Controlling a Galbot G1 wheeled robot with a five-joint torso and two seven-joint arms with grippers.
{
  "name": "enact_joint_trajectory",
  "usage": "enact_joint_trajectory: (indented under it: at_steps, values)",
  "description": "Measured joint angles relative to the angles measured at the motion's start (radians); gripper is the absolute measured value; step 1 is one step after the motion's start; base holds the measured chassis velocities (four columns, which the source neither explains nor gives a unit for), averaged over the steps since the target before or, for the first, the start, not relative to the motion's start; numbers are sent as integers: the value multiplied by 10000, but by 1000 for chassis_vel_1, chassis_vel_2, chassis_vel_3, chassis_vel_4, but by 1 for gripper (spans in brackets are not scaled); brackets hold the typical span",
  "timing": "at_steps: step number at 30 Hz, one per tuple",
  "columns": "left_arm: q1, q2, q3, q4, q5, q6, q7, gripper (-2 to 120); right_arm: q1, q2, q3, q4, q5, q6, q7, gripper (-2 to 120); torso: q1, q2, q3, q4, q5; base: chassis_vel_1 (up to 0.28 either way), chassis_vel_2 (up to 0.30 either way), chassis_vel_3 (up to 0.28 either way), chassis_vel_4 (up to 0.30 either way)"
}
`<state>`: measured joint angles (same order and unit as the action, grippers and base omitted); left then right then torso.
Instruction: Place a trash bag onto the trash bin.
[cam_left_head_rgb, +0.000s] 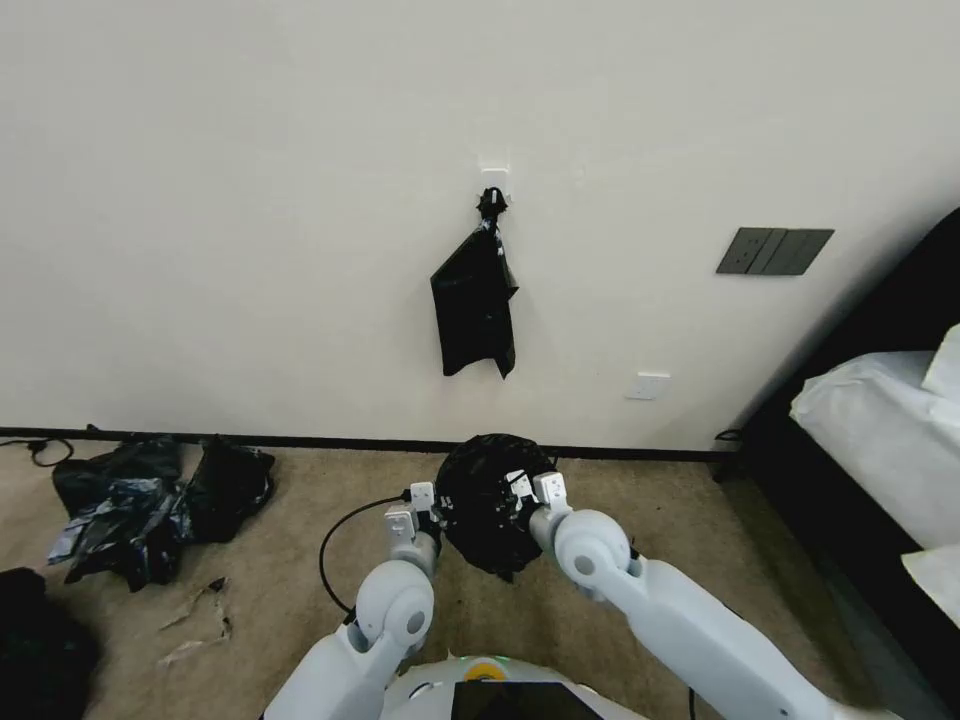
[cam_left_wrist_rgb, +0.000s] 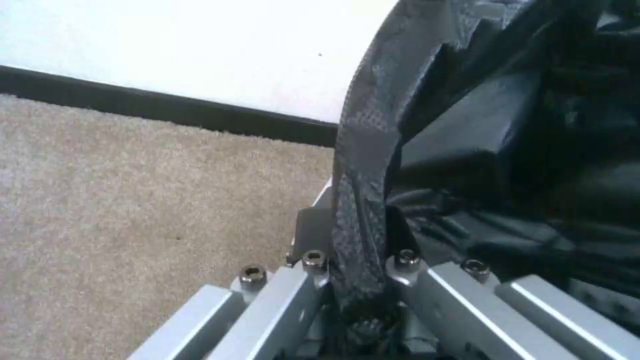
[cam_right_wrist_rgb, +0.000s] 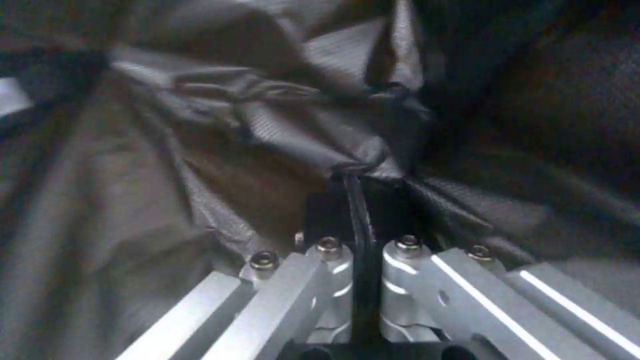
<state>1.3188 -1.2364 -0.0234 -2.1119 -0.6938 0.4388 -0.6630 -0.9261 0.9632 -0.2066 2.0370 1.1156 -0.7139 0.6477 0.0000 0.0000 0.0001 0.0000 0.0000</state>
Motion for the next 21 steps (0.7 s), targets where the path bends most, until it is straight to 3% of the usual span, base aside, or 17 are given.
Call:
enact_joint_trajectory:
  at_steps: [3,21]
  values:
    - [-16,-95,133,103,279,-45,152,1,546,413,-554,-985,-94,20,651,0,0,-1,0,1,0,0,0,0,0]
    - [104,-167,348,-113,463,-77,227,1,774,1240,-888,-2334,-775,53,867,0,0,0,-1,1,0,0,0,0,0]
